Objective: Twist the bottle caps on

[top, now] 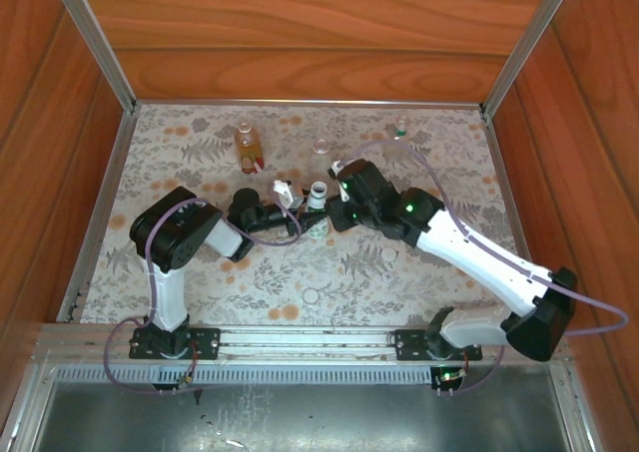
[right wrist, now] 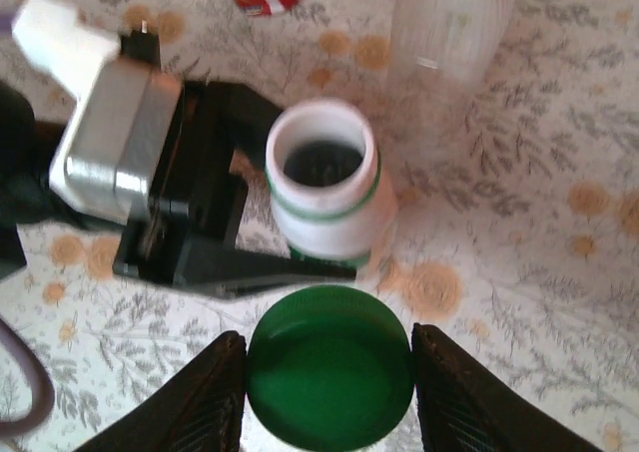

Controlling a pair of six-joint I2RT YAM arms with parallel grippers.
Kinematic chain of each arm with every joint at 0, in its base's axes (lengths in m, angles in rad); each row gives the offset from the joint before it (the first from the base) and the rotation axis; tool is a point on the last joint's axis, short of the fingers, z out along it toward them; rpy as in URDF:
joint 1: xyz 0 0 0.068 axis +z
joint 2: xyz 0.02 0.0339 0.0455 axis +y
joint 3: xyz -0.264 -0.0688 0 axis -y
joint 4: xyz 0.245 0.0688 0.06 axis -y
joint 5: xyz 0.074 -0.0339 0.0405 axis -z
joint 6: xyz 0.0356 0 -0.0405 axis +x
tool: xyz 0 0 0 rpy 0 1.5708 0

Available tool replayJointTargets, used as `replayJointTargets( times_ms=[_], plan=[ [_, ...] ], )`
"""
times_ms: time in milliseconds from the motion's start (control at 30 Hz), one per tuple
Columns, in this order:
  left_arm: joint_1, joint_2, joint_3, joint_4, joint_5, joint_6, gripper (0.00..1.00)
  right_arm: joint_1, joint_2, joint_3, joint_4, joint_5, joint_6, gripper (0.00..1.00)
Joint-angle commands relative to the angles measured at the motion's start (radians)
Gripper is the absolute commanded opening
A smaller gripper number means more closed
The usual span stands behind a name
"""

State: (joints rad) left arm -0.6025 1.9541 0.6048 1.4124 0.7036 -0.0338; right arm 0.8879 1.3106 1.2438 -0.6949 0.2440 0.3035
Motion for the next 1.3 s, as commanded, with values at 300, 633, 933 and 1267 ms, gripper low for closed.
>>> replayJointTargets(
  times_ms=[300, 633, 933, 1267],
  plan=[
    [-0.002, 0.021, -0.002, 0.006, 0.014, 0.009, 0.59, -0.073, 0.217, 0.239, -0.15, -0.09, -0.117, 0.46],
    [-0.002, 0.027, 0.012, 0.005, 0.002, 0.003, 0.59, -0.092, -0.108, -0.142, -0.048, -0.017, 0.057, 0.54],
    [-0.001, 0.032, 0.009, 0.005, -0.002, 0.006, 0.63, -0.105, -0.193, -0.448, 0.034, -0.033, 0.21, 0.55],
    [-0.002, -0.001, -0.006, 0.005, -0.007, -0.005, 0.75, -0.128, -0.011, -0.569, 0.268, -0.166, 0.243, 0.42]
  ],
)
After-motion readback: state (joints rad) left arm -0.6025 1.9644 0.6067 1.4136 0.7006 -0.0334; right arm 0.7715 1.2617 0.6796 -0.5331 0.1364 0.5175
